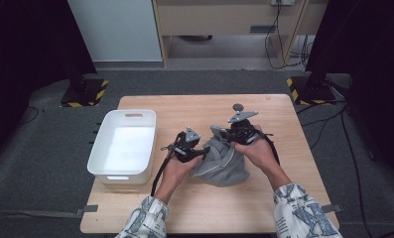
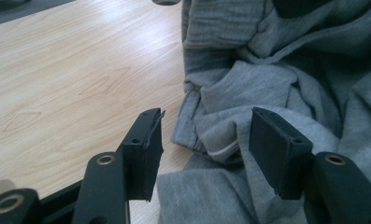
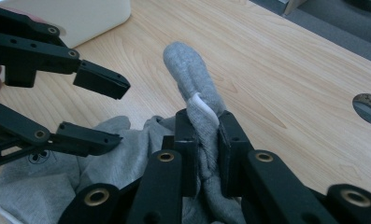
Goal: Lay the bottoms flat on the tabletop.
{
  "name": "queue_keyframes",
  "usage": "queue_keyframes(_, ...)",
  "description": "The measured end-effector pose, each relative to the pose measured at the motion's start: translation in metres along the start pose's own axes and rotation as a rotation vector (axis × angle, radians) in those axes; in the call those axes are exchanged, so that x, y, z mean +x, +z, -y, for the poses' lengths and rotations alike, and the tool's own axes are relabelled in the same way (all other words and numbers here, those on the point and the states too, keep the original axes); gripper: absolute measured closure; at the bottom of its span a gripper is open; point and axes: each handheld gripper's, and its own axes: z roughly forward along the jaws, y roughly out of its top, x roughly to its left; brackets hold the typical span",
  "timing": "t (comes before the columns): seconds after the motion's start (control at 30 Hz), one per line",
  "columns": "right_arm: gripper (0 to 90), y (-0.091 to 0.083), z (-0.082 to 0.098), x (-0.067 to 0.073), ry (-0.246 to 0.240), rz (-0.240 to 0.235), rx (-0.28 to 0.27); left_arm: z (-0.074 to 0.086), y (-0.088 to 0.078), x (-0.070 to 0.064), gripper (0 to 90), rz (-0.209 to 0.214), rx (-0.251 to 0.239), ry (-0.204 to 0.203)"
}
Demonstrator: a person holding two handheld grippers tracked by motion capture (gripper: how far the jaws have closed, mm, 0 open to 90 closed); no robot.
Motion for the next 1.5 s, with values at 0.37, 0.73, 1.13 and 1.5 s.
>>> queue_keyframes(0.37, 81.0, -0.004, -0.001, 0.000, 0.004, -0.004, -0.006, -0.008, 0.011, -0.003, 43.7, 0.029, -0.009, -0.020)
queue_keyframes(0.73, 81.0, -0.006, -0.001, 0.000, 0.008, -0.008, -0.011, -0.017, 0.018, -0.006, 44.8, 0.040, -0.017, -0.019)
queue_keyframes(1.13, 81.1, -0.012, -0.002, -0.002, 0.006, -0.006, -0.018, -0.016, 0.034, -0.012, 45.0, 0.053, 0.039, -0.003)
queue_keyframes(1.5, 81.1, -0.020, -0.003, -0.006, 0.009, 0.007, -0.023, -0.013, 0.039, -0.010, 70.6, 0.092, 0.016, -0.095)
